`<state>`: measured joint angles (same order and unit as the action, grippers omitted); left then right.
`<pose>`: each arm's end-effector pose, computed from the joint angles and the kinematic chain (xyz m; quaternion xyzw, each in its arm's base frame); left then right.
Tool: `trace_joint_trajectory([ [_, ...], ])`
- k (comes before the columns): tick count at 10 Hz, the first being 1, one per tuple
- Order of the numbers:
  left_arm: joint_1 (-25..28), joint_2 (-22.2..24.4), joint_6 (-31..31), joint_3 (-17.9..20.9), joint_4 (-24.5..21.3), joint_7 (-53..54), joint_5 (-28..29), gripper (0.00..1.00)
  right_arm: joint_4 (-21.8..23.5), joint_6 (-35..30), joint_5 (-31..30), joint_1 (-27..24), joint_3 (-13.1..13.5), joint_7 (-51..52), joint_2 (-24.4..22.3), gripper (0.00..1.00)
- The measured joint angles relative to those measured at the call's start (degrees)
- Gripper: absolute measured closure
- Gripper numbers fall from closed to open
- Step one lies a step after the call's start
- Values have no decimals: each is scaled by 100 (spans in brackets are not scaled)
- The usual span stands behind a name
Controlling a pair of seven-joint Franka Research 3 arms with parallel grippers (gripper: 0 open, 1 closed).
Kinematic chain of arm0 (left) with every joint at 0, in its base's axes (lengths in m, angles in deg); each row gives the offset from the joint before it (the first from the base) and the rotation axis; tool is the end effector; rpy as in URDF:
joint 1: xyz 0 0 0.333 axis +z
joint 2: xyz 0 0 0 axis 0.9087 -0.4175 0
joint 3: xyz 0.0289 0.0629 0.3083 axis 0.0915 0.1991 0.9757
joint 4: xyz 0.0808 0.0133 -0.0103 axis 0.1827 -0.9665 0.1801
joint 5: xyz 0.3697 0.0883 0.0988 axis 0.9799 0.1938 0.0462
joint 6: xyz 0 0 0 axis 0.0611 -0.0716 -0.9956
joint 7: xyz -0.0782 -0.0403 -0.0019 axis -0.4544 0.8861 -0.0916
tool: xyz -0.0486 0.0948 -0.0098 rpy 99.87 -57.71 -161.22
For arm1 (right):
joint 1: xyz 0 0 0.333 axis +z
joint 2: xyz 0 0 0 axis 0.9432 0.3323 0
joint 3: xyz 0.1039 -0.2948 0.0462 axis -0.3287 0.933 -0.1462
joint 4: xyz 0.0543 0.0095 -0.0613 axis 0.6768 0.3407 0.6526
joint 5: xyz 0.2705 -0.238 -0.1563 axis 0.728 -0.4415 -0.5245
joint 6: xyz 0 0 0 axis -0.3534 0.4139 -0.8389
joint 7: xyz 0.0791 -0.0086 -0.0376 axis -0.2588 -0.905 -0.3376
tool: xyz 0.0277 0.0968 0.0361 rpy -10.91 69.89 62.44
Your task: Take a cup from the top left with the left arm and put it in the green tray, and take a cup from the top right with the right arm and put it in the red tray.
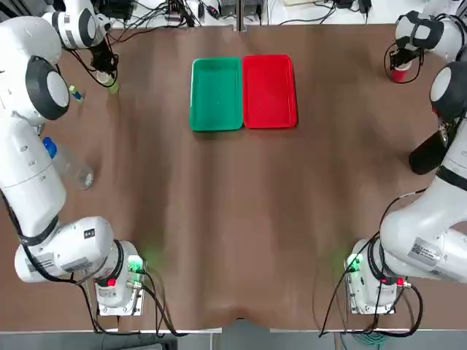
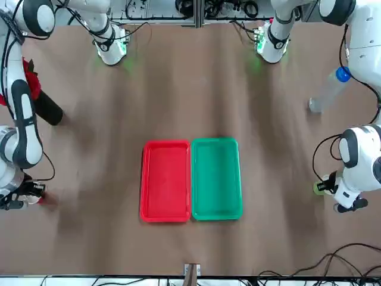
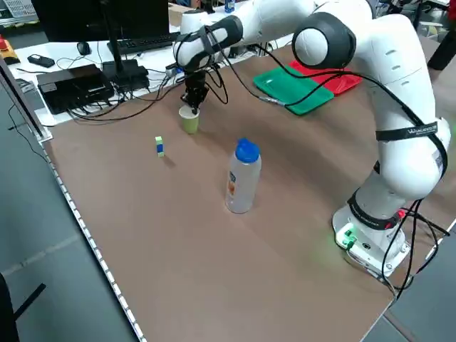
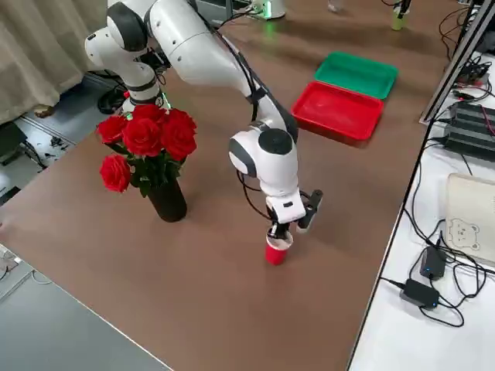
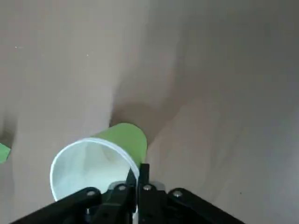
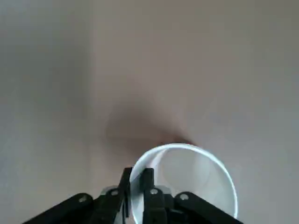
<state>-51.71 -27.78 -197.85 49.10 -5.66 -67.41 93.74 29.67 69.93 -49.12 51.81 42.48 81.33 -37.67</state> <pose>0.7024 0.1108 0.2523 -0.9943 -0.1002 0.0157 0.0323 0.6902 -0.2478 0.2362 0.9970 0.0194 0.0687 0.0295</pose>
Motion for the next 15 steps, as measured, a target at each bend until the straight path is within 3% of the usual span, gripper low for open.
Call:
trace_joint_trajectory([
  [1, -5, 31, -2, -4, 31, -19, 1, 98, -44, -40, -6, -7, 15, 27, -3, 98],
  [2, -5, 129, 56, -17, 66, -77, 1, 98, -68, -171, -6, 5, -3, 36, -6, 98],
  [4, -40, 604, 714, -250, 144, -501, -2, 98, -217, -1088, 18, 156, -79, -257, -116, 98],
  [7, -342, 1331, 1640, -1220, 119, -2306, -4, 98, -390, -2522, 80, 768, -253, -2075, -825, 98],
  [9, -677, 1358, 1669, -1738, 50, -3589, 1, 98, -393, -3030, 369, 1090, -542, -3617, -1309, 98],
  [13, -2209, 1046, 1304, -1750, -31, -5538, 40, 98, -366, -3204, 478, 2191, -737, -6203, -1540, 98],
  [15, -2789, 639, 682, -1677, -27, -6545, 612, 98, -331, -2922, 488, 2744, -742, -7177, -1539, 98],
])
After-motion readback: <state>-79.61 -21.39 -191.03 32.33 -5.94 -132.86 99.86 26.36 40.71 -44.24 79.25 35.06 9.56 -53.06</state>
